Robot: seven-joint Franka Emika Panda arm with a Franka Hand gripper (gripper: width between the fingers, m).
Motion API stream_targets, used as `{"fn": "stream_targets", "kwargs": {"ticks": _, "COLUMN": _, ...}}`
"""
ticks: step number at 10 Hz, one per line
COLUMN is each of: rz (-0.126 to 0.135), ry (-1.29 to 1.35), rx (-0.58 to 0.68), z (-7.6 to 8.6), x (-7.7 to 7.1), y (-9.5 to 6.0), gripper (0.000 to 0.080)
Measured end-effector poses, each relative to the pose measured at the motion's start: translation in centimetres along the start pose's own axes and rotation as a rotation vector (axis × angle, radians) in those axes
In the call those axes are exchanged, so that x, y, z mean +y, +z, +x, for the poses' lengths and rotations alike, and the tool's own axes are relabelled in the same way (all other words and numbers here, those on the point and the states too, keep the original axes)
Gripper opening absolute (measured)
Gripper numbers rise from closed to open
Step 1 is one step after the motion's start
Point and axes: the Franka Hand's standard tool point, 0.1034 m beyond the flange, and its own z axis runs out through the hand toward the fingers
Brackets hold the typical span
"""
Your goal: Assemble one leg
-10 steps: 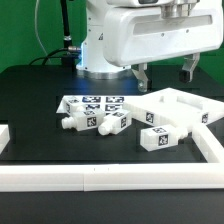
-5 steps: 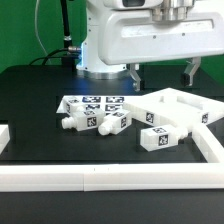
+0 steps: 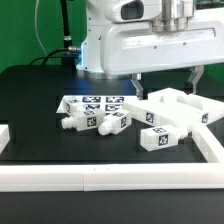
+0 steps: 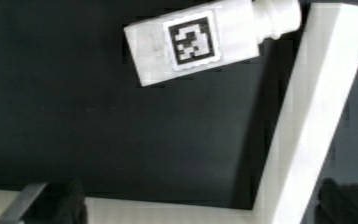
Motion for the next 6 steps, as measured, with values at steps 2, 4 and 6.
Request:
{"fn": "stream_targets", "kwargs": {"ticks": 2, "rz": 0.000, "ry": 0.000, "rx": 0.000, "z": -0.01, "x": 0.00, "y": 0.02, "gripper": 0.0650}}
{"fn": "stream_targets", "kwargs": {"ticks": 4, "rz": 0.002, "ry": 0.099, "rx": -0.008, "z": -0.22, "x": -0.36, "y": 0.45, "gripper": 0.0650}}
{"fn": "stream_targets", "kwargs": {"ticks": 6, "rz": 0.019, "ry": 0.276, "rx": -0.022, "z": -0.42, "x": -0.86, "y": 0.79, "gripper": 0.0650}}
